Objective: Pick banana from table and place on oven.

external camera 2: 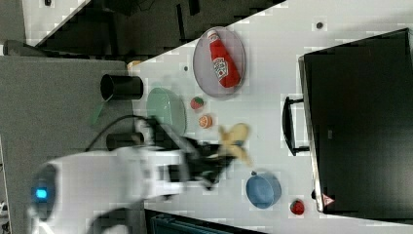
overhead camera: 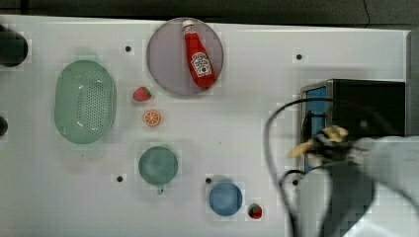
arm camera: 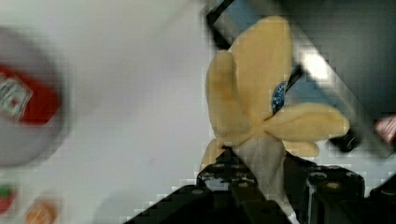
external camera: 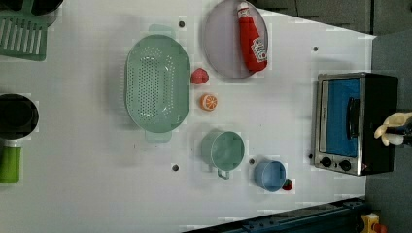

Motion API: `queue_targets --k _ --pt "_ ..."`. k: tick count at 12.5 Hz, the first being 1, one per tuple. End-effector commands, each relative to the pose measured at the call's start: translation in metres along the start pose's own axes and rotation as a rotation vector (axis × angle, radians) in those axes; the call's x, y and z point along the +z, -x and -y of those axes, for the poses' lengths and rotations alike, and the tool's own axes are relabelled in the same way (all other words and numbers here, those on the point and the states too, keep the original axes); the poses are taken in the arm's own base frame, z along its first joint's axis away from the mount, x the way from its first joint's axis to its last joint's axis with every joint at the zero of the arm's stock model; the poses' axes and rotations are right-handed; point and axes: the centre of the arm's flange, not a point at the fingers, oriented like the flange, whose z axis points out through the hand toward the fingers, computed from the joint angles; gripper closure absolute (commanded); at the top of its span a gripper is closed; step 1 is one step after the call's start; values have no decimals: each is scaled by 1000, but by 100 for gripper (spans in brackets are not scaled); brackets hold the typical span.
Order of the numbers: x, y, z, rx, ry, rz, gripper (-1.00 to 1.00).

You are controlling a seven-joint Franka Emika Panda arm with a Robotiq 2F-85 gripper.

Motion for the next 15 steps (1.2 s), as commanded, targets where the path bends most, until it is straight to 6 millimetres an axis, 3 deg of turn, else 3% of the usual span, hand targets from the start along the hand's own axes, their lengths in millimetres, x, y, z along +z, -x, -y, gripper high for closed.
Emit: queue_targets --k 1,4,8,12,14,15 --pt "-10 -48 -60 -230 25 -155 50" --pt "6 -83 -87 -306 106 -158 50" --pt "16 -105 -87 -375 169 -142 44" --pt "20 -105 -87 -368 158 -135 -43" --pt "11 -106 -82 -376 155 -155 -88" --pt "4 -106 -78 -383 152 -168 -100"
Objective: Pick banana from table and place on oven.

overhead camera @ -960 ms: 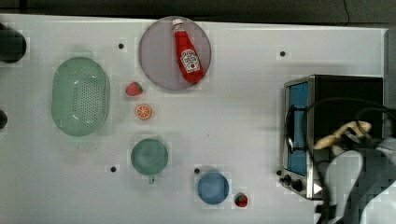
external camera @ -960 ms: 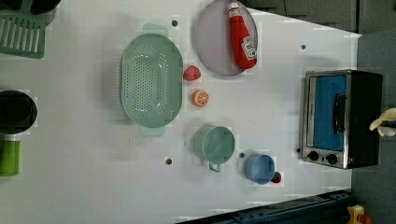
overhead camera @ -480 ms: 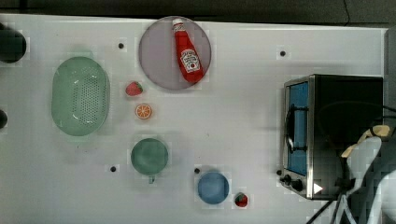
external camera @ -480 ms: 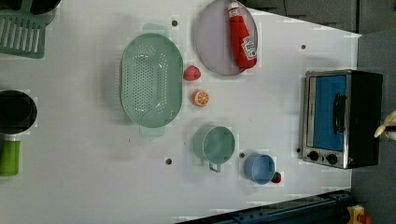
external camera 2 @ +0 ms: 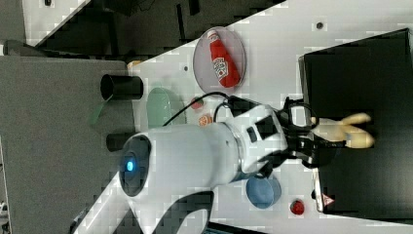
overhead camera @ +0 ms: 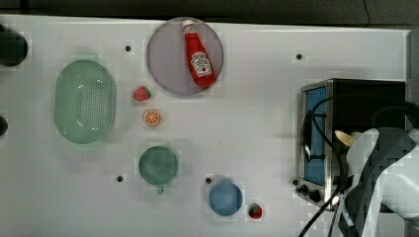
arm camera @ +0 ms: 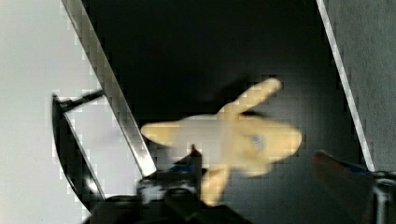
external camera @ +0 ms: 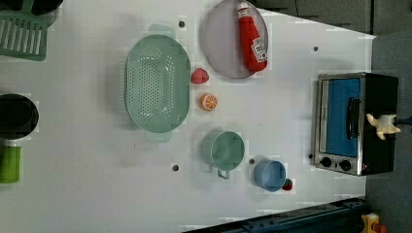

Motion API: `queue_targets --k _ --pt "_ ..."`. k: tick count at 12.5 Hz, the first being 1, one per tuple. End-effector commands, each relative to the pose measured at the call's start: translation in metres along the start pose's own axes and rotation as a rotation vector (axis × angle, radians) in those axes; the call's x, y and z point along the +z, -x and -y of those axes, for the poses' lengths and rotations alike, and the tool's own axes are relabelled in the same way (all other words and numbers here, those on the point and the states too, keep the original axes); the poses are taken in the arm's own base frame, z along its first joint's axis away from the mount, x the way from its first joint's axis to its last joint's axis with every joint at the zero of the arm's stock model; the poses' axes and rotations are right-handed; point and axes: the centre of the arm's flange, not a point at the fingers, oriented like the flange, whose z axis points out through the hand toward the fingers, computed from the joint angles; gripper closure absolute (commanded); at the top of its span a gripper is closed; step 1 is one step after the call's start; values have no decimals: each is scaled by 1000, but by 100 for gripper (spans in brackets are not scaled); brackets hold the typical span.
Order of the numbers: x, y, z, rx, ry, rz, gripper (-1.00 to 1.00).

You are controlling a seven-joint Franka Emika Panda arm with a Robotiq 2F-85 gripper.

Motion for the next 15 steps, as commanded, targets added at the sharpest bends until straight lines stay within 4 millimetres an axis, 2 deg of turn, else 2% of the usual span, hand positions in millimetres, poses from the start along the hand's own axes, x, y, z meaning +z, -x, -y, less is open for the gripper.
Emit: queue_targets --k 1,3,5,7,10,13,15 --pt "-45 -4 -14 5 -30 -89 -100" --pt "-78 -4 -2 -18 -50 -88 -100" --pt "-120 8 24 11 -96 -32 -100" --pt "-162 26 66 130 -135 36 -100" --pt "-213 50 144 312 -154 45 -100" --pt "-245 78 216 400 -152 27 -100" --pt "-247 101 238 544 -126 78 -100"
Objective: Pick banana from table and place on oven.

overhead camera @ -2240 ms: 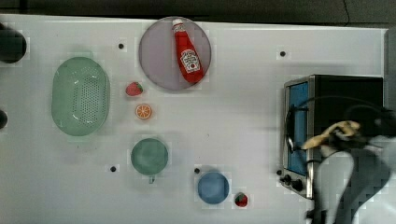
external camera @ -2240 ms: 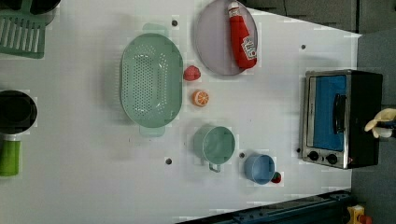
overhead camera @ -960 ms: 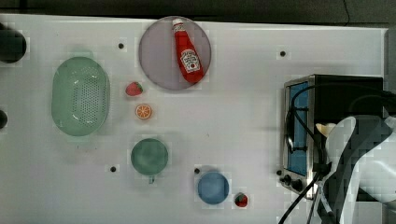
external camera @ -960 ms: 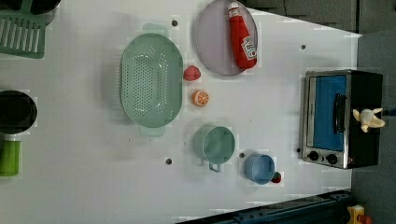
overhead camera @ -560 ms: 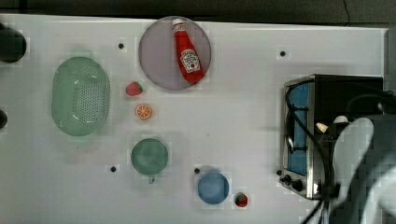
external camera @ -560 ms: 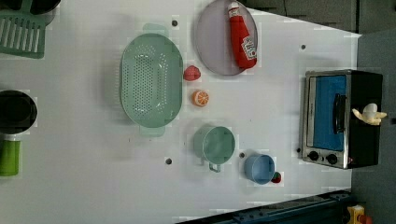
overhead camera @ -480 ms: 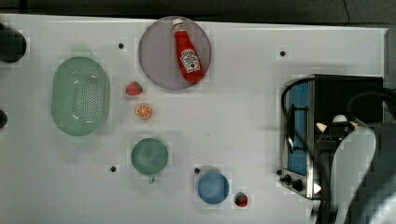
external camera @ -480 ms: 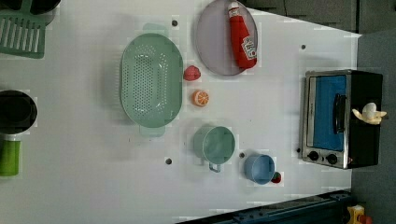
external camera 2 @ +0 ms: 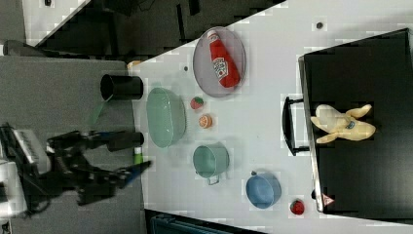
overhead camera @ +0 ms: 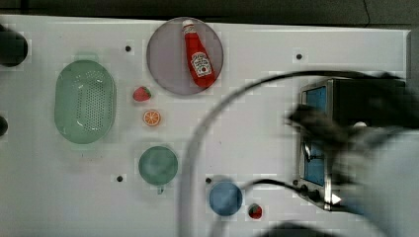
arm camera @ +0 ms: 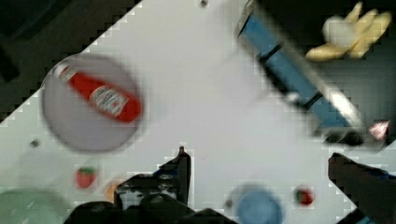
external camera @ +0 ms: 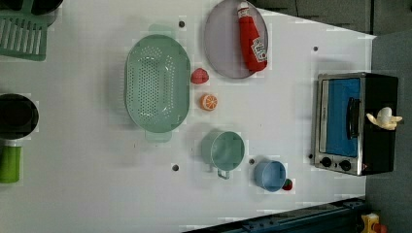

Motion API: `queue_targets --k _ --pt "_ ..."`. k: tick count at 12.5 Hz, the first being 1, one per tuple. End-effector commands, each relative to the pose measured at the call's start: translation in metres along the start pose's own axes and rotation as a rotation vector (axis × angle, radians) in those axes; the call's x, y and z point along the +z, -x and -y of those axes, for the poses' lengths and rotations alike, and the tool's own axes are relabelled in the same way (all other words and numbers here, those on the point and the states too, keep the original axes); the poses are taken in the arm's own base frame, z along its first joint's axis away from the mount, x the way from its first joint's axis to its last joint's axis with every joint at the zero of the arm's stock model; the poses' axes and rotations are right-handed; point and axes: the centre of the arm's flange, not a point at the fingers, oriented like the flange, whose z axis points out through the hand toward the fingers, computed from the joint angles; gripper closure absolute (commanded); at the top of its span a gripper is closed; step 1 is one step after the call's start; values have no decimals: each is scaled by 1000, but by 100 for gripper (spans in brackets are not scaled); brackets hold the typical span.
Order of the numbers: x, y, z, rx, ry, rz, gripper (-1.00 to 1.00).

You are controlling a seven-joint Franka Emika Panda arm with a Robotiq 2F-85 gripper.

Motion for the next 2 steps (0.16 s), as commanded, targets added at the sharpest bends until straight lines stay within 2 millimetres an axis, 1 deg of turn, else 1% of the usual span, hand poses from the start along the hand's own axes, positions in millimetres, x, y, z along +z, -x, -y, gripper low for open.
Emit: queue_targets --k 1,2 --pt "46 34 44 271 108 87 -100" --pt "43 41 47 283 108 83 -100"
